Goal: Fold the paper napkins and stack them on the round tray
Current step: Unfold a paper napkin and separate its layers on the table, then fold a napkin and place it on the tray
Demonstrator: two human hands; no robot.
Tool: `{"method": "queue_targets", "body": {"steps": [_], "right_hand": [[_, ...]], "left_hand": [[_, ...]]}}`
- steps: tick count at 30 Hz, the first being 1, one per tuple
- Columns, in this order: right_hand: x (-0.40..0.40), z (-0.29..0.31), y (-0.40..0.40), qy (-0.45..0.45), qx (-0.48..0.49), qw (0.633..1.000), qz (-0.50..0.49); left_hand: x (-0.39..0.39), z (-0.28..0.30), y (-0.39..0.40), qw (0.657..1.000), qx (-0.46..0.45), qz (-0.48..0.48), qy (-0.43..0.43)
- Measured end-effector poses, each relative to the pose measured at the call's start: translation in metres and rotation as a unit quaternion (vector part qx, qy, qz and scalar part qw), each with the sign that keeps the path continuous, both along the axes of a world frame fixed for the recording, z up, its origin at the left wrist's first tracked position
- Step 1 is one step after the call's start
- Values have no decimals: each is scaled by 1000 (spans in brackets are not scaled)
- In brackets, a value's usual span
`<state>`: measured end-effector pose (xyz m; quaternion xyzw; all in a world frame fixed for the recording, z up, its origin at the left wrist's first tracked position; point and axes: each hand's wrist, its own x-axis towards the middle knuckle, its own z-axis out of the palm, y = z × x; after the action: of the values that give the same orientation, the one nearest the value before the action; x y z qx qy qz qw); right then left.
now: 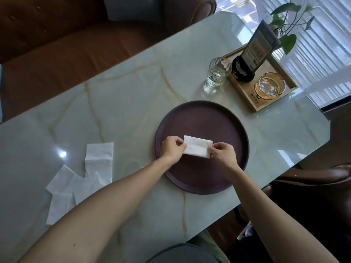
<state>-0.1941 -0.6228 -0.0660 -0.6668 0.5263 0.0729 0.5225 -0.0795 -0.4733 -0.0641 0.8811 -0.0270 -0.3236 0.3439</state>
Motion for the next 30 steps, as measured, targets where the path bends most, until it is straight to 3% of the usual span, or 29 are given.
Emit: {"method": "queue_targets", "body": {"steps": [14,17,21,30], "right_hand": [[7,4,3,137,-107,980,100],[18,17,17,85,-150,974,146],[50,36,55,-1,-130,966,224],[121,68,188,-61,-78,909,404]], "left_hand": [[3,-5,16,999,8,-14,37],[10,9,38,1000,-6,-15,26],[20,30,83,1000,-13,13,0],[32,68,236,982,-25,185,-30]]}}
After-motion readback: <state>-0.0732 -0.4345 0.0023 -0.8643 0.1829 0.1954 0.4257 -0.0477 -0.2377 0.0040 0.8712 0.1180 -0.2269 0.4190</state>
